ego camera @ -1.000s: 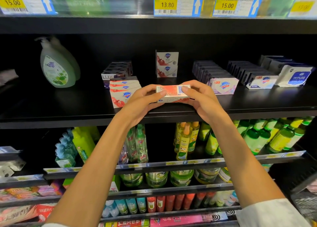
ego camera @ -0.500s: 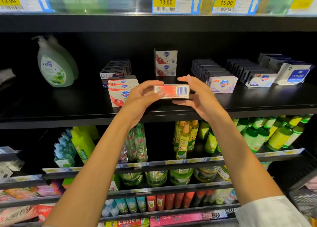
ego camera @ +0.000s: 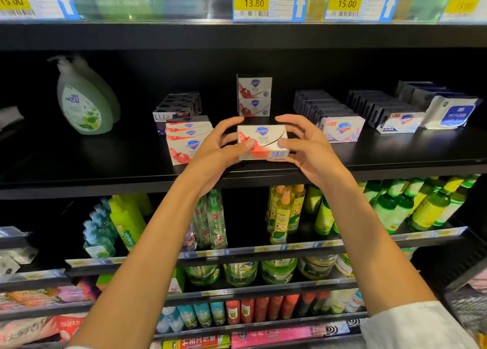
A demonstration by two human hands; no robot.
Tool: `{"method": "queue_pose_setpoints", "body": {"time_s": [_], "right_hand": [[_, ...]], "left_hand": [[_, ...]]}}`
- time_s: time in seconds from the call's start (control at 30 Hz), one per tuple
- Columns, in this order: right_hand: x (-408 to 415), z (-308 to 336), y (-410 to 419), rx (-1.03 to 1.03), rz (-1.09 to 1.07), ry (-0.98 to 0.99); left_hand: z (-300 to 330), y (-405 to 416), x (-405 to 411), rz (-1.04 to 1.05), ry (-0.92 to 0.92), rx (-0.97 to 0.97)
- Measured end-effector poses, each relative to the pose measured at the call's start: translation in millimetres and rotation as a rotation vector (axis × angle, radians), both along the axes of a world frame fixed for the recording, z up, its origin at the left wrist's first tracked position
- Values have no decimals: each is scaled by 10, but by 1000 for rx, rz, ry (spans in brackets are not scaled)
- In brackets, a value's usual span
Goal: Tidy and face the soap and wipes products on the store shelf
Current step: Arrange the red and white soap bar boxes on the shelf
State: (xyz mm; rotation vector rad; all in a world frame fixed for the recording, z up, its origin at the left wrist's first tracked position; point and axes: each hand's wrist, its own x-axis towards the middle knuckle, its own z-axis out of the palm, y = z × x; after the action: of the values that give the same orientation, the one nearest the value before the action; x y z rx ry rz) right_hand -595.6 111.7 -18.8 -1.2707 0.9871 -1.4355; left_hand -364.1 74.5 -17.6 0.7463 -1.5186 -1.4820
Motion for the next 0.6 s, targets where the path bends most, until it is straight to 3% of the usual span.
{"method": "queue_pose_setpoints", "body": {"time_s": [0.6], "right_hand": [[22,-17,33,-58,-26,88]], "left_hand": [[-49,13,-45,102,-60,-54]]}}
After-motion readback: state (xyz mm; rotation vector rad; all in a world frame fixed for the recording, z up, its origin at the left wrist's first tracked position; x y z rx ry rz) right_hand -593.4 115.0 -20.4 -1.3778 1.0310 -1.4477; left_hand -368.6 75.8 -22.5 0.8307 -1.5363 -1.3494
